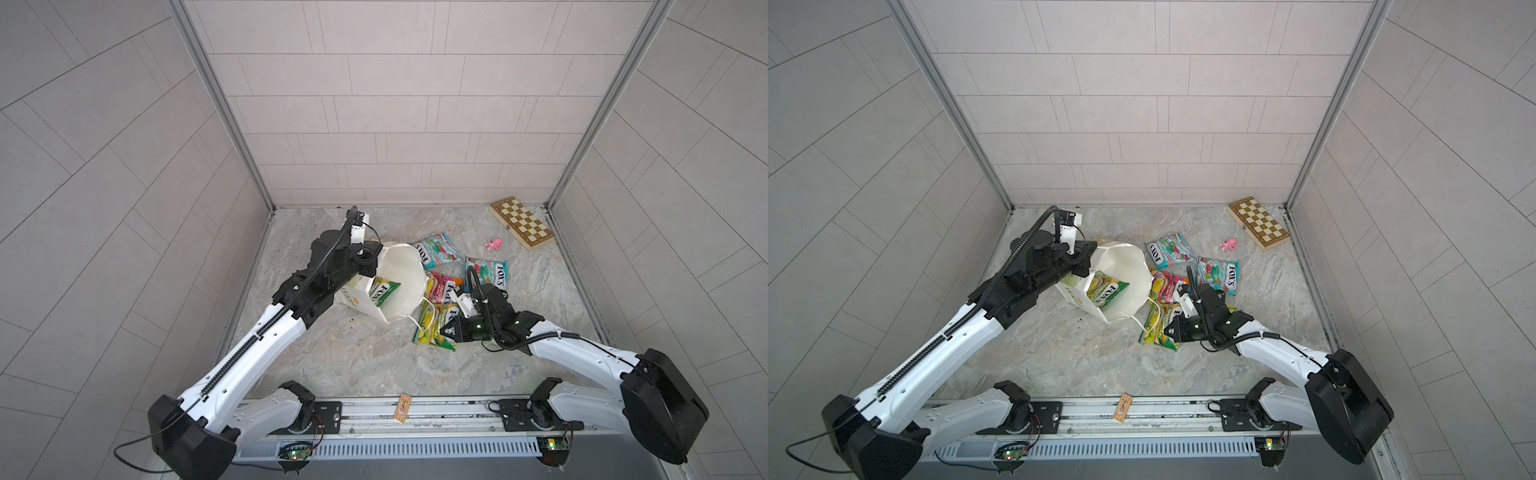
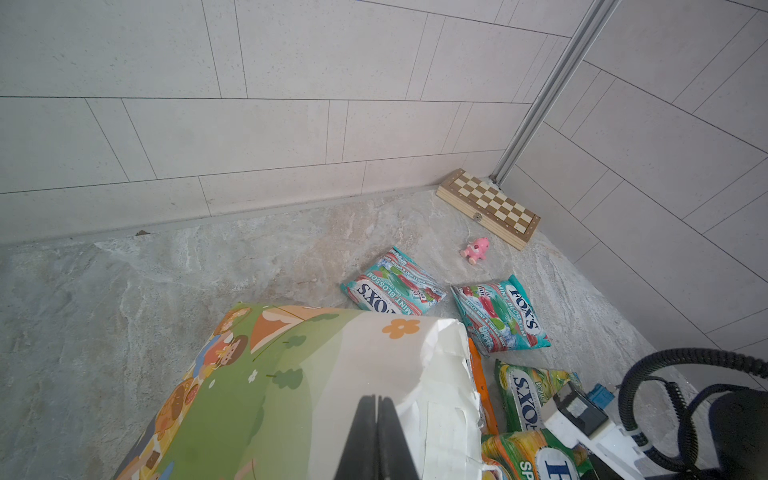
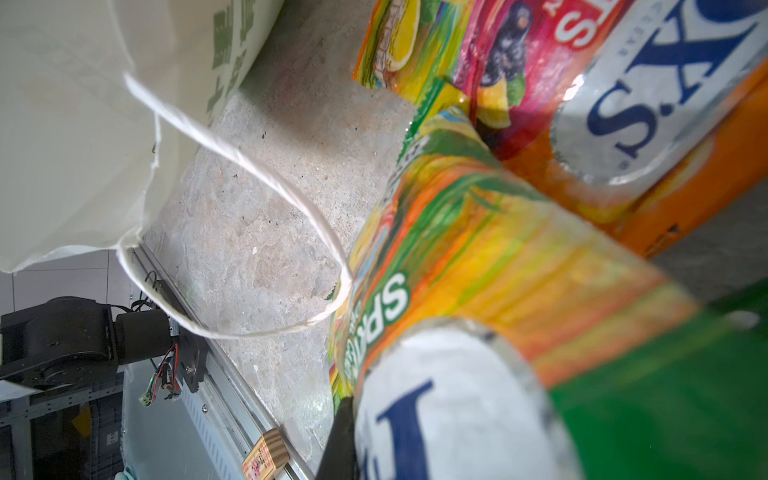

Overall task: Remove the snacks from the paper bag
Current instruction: 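Pull the green packet out of the bag and carry it beside the bag, then lower the green packet onto the table near the bag and release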

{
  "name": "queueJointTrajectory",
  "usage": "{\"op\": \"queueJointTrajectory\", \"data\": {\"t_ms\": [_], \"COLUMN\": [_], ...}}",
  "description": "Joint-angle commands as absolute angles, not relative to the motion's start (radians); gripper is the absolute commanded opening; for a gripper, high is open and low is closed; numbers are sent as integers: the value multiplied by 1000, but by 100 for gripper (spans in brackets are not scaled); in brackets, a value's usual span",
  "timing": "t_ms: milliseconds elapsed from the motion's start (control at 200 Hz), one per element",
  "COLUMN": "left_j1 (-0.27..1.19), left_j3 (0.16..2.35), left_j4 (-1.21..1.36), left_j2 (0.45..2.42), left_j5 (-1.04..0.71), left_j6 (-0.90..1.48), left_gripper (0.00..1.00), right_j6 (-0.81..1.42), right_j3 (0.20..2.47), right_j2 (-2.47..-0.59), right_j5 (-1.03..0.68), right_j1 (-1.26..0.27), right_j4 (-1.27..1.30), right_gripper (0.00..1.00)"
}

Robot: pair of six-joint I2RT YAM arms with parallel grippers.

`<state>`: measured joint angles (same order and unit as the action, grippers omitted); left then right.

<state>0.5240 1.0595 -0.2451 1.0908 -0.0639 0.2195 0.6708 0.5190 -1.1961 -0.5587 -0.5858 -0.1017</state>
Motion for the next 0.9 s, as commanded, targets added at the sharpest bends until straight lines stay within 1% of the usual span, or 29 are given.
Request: {"op": "queueJointTrajectory", "data": {"t_ms": [0, 360, 420, 550, 696, 801, 896], "left_j1": [526, 525, 526, 525, 525, 525, 525], "left_j3": [1072, 1072, 1072, 1072, 1073, 1073, 1072], "left_j4": [-254, -253, -253, -253, -253, -253, -253], "left_j2": [1075, 1077, 1077, 1077, 1077, 1079, 1079], "left_j5": [-66, -67, -67, -68, -68, -69, -69], "left_j6": [211, 211, 210, 211, 211, 211, 210], "left_gripper": [0, 0, 0, 0, 0, 0, 0], "right_j6": [683, 668, 667, 666, 663, 652, 615], "right_j3": [514, 538, 544, 549, 549, 553, 573], "right_j2": [-1227, -1343, -1351, -1350, -1339, -1303, -1252], "right_j5": [-560, -596, -598, -591, -583, -556, -496], "right_j1": [-599, -618, -624, -642, -648, -650, -650], "right_j4": [-18, -5, -7, -14, -23, -52, -138], "right_gripper": [0, 1, 7, 26, 42, 50, 56]}}
